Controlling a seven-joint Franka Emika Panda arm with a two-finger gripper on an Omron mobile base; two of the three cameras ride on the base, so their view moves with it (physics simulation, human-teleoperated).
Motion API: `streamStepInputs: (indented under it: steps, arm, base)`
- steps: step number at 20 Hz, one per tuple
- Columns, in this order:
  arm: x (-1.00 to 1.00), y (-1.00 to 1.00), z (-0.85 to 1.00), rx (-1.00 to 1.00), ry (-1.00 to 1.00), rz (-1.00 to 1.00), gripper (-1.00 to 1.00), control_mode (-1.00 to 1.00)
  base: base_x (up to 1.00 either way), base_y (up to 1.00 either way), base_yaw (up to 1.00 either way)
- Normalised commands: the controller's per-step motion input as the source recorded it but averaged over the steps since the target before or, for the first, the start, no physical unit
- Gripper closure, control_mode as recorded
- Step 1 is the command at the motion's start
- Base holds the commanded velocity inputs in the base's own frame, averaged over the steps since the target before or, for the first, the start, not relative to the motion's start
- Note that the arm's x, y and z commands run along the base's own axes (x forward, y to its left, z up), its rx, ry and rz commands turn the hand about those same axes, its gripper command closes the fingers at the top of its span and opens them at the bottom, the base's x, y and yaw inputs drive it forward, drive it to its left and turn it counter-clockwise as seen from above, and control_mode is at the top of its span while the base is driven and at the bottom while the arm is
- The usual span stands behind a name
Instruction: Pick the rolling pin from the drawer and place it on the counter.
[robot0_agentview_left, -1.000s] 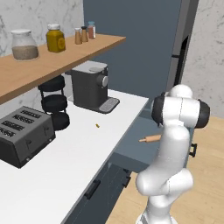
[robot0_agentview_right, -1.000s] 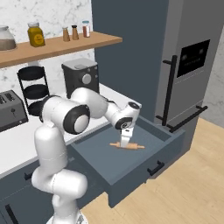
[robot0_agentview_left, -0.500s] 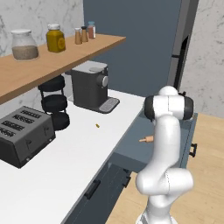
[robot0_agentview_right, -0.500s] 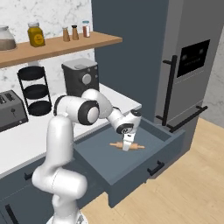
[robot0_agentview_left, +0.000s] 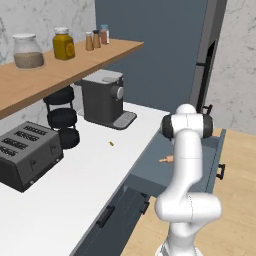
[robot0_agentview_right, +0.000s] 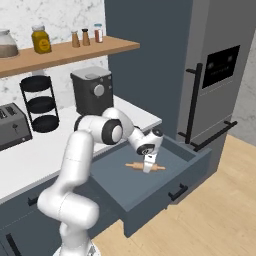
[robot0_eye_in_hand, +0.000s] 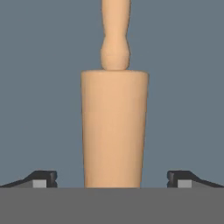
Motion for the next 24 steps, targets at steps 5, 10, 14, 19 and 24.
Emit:
streamStepInputs:
  steps: [5,10,14,19,24]
  arm:
    - [0.45,-0.11,-0.5,0.0,0.0,0.0,-1.0,-1.0]
    - [0.04,-0.04,-0.44,0.0,0.0,0.0,1.0,-1.0]
    - [-0.48,-0.22,-0.3,0.0,0.0,0.0,1.0,-1.0]
    - [-0.82,-0.17,0.42,0.01,-0.08,0.0,1.0,-1.0]
    - [-0.58,0.13,1.0,-0.02,-0.13,0.0,1.0,-1.0]
  base:
    - [0.0,0.0,0.0]
    - [0.0,0.0,0.0]
    - [0.0,0.0,0.0]
    - [0.0,0.0,0.0]
    - [0.0,0.0,0.0]
